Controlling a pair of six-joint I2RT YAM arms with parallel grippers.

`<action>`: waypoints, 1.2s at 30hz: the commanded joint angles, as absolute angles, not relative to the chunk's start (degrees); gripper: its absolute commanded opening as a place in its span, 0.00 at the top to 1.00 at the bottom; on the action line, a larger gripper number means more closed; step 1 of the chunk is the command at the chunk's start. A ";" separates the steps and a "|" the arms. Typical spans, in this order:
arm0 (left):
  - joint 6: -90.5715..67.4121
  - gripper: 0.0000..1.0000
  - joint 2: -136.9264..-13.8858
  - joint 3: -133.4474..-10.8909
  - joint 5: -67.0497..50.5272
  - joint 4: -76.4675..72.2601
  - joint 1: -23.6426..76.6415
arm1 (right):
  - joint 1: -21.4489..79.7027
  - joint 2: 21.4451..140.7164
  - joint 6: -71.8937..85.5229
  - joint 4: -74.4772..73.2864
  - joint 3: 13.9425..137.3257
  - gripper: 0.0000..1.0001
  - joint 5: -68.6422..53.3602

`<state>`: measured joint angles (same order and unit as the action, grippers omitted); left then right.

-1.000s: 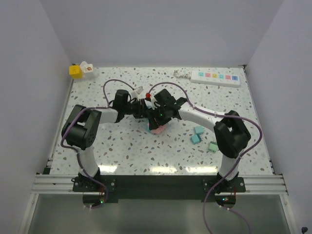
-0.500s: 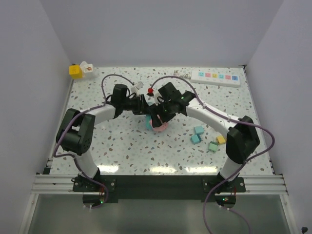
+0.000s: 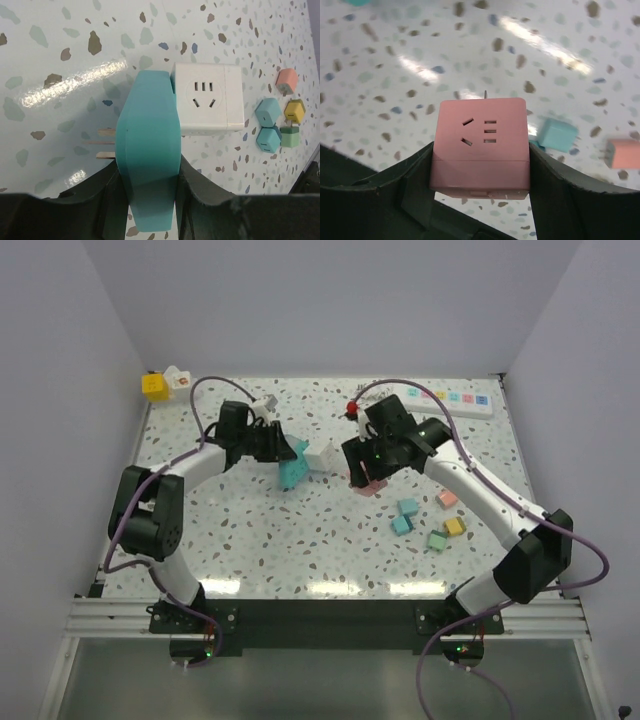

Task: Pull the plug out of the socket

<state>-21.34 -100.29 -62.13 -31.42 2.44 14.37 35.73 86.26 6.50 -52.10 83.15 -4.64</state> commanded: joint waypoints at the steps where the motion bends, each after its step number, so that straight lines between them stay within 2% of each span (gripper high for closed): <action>1: -23.64 1.00 -94.22 -66.09 -35.16 -2.46 14.68 | 28.94 87.80 14.31 -53.18 80.61 1.00 13.24; 5: -22.77 1.00 -92.38 -65.04 -33.75 -2.38 14.68 | 23.47 87.98 22.75 -43.88 72.88 1.00 18.10; 9: -22.67 1.00 -92.90 -63.37 -34.54 -2.02 14.68 | 22.76 89.99 29.07 -31.84 67.77 1.00 25.30; 13: -23.73 1.00 -91.58 -59.69 -34.02 -4.12 14.85 | 22.50 91.49 30.23 -17.62 64.25 1.00 34.16; 16: -23.82 1.00 -90.88 -58.54 -33.75 -4.66 15.03 | 22.24 93.95 29.71 -12.50 63.37 1.00 37.08; 23: -23.38 1.00 -89.47 -56.08 -32.08 -5.45 15.21 | 21.09 103.44 30.41 -14.67 63.73 1.00 34.02; 29: -22.85 1.00 -89.56 -55.81 -31.73 -5.27 15.21 | 21.01 102.31 30.67 -14.85 59.77 1.00 28.93; 31: -22.76 1.00 -89.56 -55.99 -31.82 -5.19 15.21 | 21.01 101.34 30.85 -17.56 59.50 0.89 25.25; 33: -22.59 1.00 -89.39 -55.99 -31.64 -5.10 15.21 | 21.01 98.20 31.37 -19.76 58.28 0.71 23.04; 35: -22.41 1.00 -89.21 -55.72 -31.38 -4.92 15.29 | 21.01 95.64 31.46 -20.82 57.05 0.46 19.52; 36: -22.41 1.00 -89.21 -55.55 -31.29 -5.01 15.29 | 21.01 94.41 31.46 -21.79 56.87 0.26 18.64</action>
<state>-22.50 -92.44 -55.37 -30.46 0.54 15.07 20.67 98.15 30.48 -14.70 59.07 26.04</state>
